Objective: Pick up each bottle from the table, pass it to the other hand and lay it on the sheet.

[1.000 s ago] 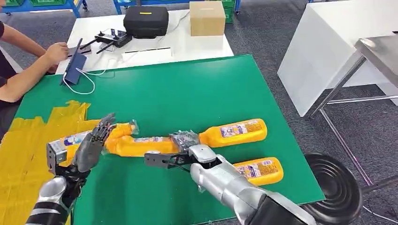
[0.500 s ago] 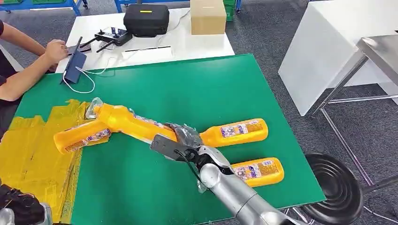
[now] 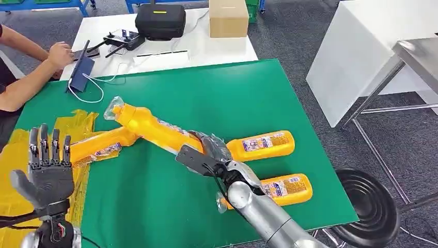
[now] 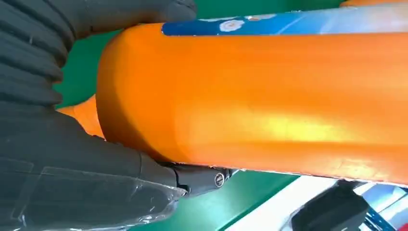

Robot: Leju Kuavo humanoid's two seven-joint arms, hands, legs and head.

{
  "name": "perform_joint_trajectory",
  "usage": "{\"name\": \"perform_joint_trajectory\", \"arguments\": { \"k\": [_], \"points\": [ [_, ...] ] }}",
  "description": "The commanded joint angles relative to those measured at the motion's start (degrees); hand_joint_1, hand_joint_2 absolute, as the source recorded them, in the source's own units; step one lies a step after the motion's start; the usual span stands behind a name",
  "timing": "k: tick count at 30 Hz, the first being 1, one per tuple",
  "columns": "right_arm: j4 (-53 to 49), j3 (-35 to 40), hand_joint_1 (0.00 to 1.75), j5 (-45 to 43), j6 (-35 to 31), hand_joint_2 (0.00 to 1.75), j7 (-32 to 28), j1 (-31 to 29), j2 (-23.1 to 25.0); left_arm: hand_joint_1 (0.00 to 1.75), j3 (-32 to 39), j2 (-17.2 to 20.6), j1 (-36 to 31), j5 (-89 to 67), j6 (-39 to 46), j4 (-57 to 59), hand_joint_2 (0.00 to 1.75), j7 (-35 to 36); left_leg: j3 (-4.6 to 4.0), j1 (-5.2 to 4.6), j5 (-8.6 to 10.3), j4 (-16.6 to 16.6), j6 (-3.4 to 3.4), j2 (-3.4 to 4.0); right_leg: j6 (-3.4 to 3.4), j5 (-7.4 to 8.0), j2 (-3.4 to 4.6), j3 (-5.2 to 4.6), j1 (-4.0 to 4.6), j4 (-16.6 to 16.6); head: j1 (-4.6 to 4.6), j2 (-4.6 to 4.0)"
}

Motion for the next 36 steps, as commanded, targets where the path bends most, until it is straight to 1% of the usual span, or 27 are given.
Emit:
{"name": "perform_joint_trajectory", "arguments": {
  "k": [1,4,7,9,15,19,20,21,22,23,26,27,29,36],
  "points": [
    [-3.9,1.6,1.75,0.5,1.4,1.75,-2.1,-0.9,0.0,0.00,-8.8,2.8,4.2,2.1,-11.9,3.1,1.75,1.3,0.13,0.04,-0.02,0.0,-0.06,-0.12,-0.03,-0.02,0.10,0.14,0.02,0.0,0.00,0.00],
    [-5.6,4.1,1.75,1.3,2.1,1.75,-2.1,-0.6,0.8,0.00,-12.1,2.6,4.2,-1.0,-11.5,2.2,1.75,-0.1,0.01,0.02,0.00,0.0,-0.02,-0.10,-0.01,-0.01,0.05,0.02,0.00,0.0,0.00,0.00],
    [-5.7,6.3,1.75,2.2,2.3,1.75,-2.1,-0.3,1.8,0.00,-13.5,3.0,3.1,-0.9,-10.9,3.3,1.75,-0.2,0.12,0.12,-0.05,0.0,-0.08,-0.28,-0.03,-0.06,0.04,0.19,0.07,0.0,0.02,0.02],
    [-5.7,6.9,1.75,2.5,2.2,1.75,-2.1,-0.2,1.9,0.00,-13.6,3.3,2.9,-0.9,-10.8,3.6,1.75,-0.3,0.05,0.04,0.00,0.0,-0.05,-0.15,-0.02,-0.01,0.03,0.08,0.02,0.0,0.00,0.00],
    [-5.9,8.9,1.75,3.7,1.7,1.75,-2.7,0.3,2.5,0.00,-13.7,3.6,2.4,-1.6,-9.6,4.2,1.75,-1.0,0.16,0.10,-0.02,0.0,-0.08,-0.23,-0.05,-0.04,0.04,0.21,0.06,0.0,0.00,0.00],
    [-5.9,9.1,1.75,3.7,1.7,1.75,-2.7,0.4,2.7,0.00,-13.7,3.6,2.3,-1.6,-9.6,4.1,1.75,-1.0,0.03,0.03,0.01,0.0,-0.03,-0.11,-0.01,0.00,0.02,0.05,0.01,0.0,0.00,0.00],
    [-5.9,9.1,1.75,3.7,1.7,1.75,-2.7,0.4,2.7,0.00,-13.7,3.6,2.3,-1.6,-9.6,4.1,1.75,-1.0,0.13,0.10,-0.01,0.0,-0.06,-0.22,-0.03,-0.02,0.04,0.19,0.06,-0.1,-0.02,0.02],
    [-5.9,9.0,1.75,3.7,1.8,1.75,-2.7,0.4,2.5,0.00,-13.8,3.6,2.3,-1.6,-9.6,4.1,1.75,-1.0,0.08,0.05,0.01,0.0,-0.04,-0.16,-0.01,-0.01,0.01,0.12,0.02,0.0,0.02,0.00],
    [-5.9,9.2,1.75,3.7,1.8,1.75,-2.7,0.4,2.7,0.00,-13.8,3.7,2.3,-1.6,-9.7,4.2,1.75,-1.0,0.23,0.17,-0.04,0.0,-0.10,-0.30,-0.05,-0.04,0.07,0.31,0.12,-0.1,-0.02,0.00],
    [-5.8,9.5,1.75,3.8,1.9,1.75,-2.8,0.6,2.9,0.00,-13.8,3.7,2.2,-1.6,-9.6,4.3,1.75,-1.0,0.04,0.05,0.01,0.0,-0.03,-0.15,-0.01,0.00,0.01,0.09,0.02,0.0,0.02,0.00],
    [-4.7,11.5,1.75,4.3,2.3,1.75,-2.9,1.1,3.4,0.00,-13.8,3.7,1.9,-1.6,-9.6,4.7,1.75,-1.0,0.09,0.05,0.00,0.0,-0.05,-0.15,-0.02,-0.01,0.05,0.13,0.01,0.0,0.00,0.00],
    [-3.3,13.0,1.75,4.2,2.3,1.75,-2.8,-0.4,3.1,0.00,-14.0,3.8,1.3,-1.6,-9.5,5.0,1.75,-0.9,0.14,0.08,0.00,-0.1,-0.07,-0.20,-0.04,-0.02,0.05,0.19,0.04,-0.1,0.00,0.00],
    [-1.0,14.2,1.75,3.8,3.1,1.75,-3.3,-1.4,3.2,0.00,-14.3,3.7,0.7,-1.4,-8.9,5.3,1.75,-0.6,0.14,0.08,0.00,-0.1,-0.08,-0.22,-0.04,-0.02,0.02,0.19,0.04,-0.1,0.00,0.00],
    [0.4,15.0,1.75,3.7,3.1,1.75,-3.7,-1.4,3.6,0.00,-14.5,3.6,0.2,-1.1,-8.6,5.8,1.75,-0.3,0.07,0.03,0.02,0.0,-0.03,-0.13,-0.02,0.01,0.02,0.10,0.01,0.0,0.00,0.00]
  ]
}}
